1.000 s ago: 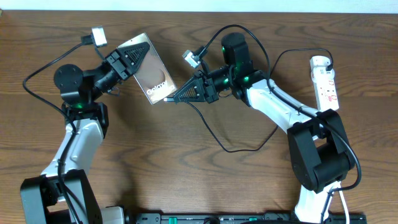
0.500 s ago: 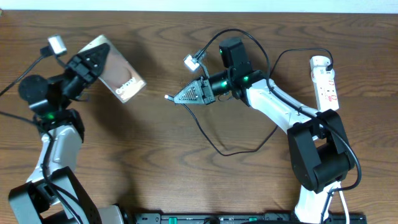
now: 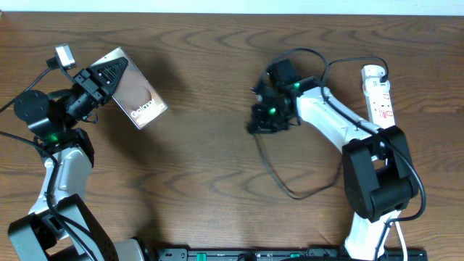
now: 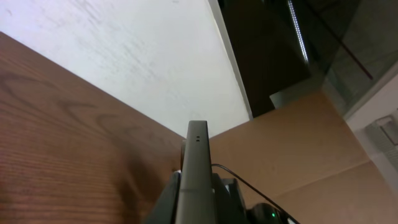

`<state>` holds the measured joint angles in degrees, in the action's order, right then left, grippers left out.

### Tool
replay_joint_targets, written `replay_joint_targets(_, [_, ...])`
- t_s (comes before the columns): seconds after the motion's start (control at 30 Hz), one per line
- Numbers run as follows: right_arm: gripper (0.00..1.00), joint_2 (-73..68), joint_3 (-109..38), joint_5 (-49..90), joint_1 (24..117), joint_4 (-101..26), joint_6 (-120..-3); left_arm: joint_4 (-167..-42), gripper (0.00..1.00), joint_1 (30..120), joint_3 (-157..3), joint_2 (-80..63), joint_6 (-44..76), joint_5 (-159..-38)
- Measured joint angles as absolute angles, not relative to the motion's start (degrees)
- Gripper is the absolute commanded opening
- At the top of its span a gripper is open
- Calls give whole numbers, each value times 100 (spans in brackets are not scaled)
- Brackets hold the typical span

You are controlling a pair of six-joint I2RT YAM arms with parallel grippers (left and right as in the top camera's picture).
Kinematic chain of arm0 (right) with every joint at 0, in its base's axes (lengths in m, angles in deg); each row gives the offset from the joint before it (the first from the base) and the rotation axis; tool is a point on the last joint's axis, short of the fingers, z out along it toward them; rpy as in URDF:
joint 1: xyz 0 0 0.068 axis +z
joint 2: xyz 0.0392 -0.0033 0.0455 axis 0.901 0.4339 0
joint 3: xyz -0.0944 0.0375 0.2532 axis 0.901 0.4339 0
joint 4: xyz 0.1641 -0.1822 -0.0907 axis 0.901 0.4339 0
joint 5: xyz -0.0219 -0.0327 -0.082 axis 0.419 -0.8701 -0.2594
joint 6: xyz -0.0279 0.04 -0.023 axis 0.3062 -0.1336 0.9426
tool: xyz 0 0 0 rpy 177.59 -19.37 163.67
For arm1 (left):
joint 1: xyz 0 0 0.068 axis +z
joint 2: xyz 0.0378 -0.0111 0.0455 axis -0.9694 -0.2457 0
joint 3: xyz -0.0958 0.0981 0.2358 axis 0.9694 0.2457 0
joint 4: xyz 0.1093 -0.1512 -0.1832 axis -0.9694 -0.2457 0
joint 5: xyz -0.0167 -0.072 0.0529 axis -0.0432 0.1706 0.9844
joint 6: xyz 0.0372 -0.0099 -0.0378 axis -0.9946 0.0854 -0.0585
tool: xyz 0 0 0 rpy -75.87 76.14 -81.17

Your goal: Plug charger to phone and switch on socket

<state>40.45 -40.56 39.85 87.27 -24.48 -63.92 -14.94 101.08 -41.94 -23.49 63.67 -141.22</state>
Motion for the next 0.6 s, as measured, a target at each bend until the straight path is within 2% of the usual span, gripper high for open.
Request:
replay_joint_targets(0.23, [1, 4045, -4078, 2239, 8701, -1294, -6724, -1494, 7, 10108, -4194, -2349, 6386, -14251])
replay_joint_targets(0.6, [1, 4045, -3470, 1791, 9072, -1377, -7113, -1494, 7, 10108, -4194, -2349, 6386, -14315])
